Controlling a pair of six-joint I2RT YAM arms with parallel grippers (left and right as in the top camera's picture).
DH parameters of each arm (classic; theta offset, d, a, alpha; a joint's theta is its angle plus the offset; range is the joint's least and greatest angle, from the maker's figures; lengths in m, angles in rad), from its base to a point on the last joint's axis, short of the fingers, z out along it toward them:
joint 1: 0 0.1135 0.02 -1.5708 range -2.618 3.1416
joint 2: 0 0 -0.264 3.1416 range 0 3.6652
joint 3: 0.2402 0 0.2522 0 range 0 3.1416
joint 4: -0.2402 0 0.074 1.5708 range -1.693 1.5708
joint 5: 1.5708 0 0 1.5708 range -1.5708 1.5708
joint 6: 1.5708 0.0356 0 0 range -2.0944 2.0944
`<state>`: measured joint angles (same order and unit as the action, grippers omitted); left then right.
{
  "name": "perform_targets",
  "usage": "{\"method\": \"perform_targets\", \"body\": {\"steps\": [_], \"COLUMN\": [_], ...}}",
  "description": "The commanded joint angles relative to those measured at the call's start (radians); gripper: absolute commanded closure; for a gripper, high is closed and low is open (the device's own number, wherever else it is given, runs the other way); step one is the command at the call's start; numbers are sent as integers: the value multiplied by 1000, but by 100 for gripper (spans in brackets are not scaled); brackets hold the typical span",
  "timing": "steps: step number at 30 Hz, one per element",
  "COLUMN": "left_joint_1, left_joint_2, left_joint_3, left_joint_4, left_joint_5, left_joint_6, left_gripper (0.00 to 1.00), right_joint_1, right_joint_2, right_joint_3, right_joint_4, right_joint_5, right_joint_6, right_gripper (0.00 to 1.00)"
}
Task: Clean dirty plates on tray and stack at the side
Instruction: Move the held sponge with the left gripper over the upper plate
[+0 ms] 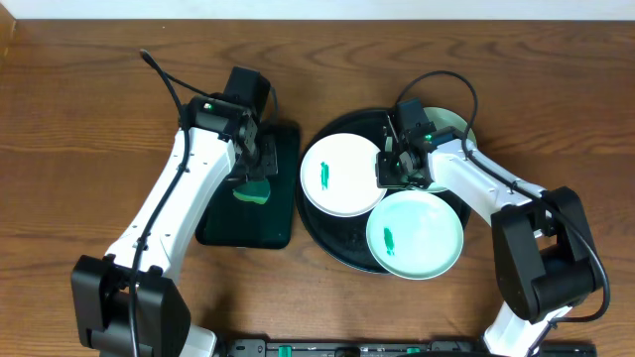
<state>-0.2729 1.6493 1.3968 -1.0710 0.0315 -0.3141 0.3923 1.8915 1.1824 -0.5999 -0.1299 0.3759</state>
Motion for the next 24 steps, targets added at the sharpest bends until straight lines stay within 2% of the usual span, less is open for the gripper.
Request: {"method": "perform_targets", "body": {"steps": [1,16,24], "left_joint_1": [-2,-11,-103], "left_joint_2": [12,12,14], "left_joint_3": [13,13,13], "left_joint_4": [16,163,259], "left_joint_5": [5,5,5], "left_joint_6": [2,2,-35], "left_gripper": [93,93,93], "right_joint_1": [10,10,10], "right_joint_2": [9,9,9], "right_joint_3": [-4,-4,-4], "right_joint_4": [5,10,10], "right_joint_5": [-2,-2,-2], "right_joint_6": [-2,-2,-2], "right_gripper": [99,99,99]}}
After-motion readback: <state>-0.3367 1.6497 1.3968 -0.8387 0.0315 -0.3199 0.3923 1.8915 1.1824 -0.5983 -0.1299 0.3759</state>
